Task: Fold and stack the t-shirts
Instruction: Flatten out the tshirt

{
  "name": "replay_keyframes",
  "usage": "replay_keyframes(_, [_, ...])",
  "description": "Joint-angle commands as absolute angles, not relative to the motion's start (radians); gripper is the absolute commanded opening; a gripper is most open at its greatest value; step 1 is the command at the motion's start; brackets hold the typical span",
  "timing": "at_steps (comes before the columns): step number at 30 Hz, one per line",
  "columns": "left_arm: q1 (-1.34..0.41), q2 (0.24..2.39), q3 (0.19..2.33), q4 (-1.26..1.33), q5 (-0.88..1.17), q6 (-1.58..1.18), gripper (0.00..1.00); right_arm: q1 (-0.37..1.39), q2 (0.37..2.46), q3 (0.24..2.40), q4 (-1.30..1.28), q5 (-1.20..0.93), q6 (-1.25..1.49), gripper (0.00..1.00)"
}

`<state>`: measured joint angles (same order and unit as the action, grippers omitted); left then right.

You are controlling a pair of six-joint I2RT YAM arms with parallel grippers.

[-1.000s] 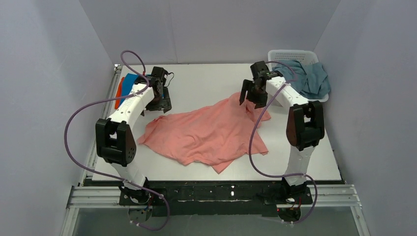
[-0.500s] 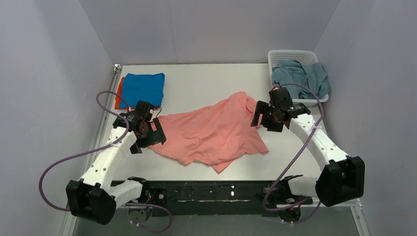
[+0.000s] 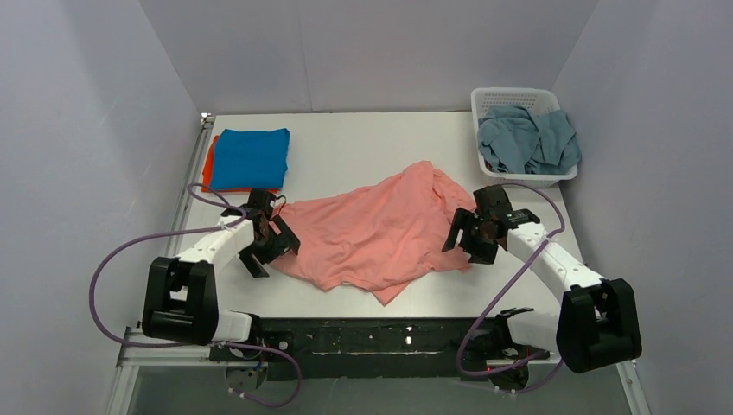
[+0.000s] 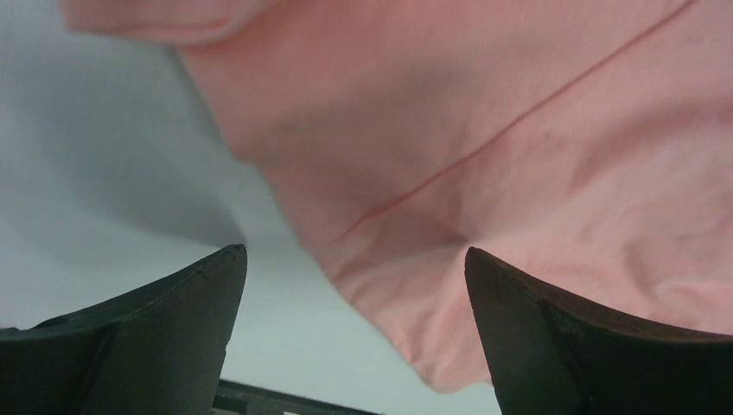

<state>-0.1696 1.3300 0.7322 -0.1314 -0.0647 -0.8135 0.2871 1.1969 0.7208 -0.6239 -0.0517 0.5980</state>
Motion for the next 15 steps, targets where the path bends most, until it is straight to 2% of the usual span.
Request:
replay_keyframes(1, [-0.137, 1.402, 0.726, -0.091, -0.07, -0.833, 0.98, 0.248, 1.234, 0.69, -0.533, -0.047, 0.619, 0.84])
replay_keyframes(2, [-0.134, 1.422, 0.736, -0.094, -0.074, -0.832, 0.98, 0.24, 1.244, 0.683, -0.519, -0.068, 0.625, 0.84])
replay_keyframes(5, [-0.132, 1.477, 0.742, -0.079, -0.079, -0.83, 0.88, 0.235, 1.265, 0.669, -0.482, -0.105, 0.64, 0.83])
replay_keyframes(9, [-0.132, 1.538, 0.74, -0.045, -0.063, -0.825, 0.66, 0.236, 1.295, 0.672, -0.472, -0.107, 0.642, 0.8])
replay_keyframes(12, [-0.132, 1.576, 0.757, -0.022, -0.016, -0.815, 0.38, 0.246, 1.332, 0.677, -0.474, -0.104, 0.642, 0.78])
replay_keyframes(14, [-0.132, 1.586, 0.771, -0.018, -0.003, -0.808, 0.09, 0.262, 1.357, 0.684, -0.474, -0.076, 0.643, 0.76])
replay_keyframes(15, [-0.132, 1.588, 0.78, -0.027, -0.008, -0.807, 0.0, 0.273, 1.371, 0.69, -0.476, -0.05, 0.649, 0.76])
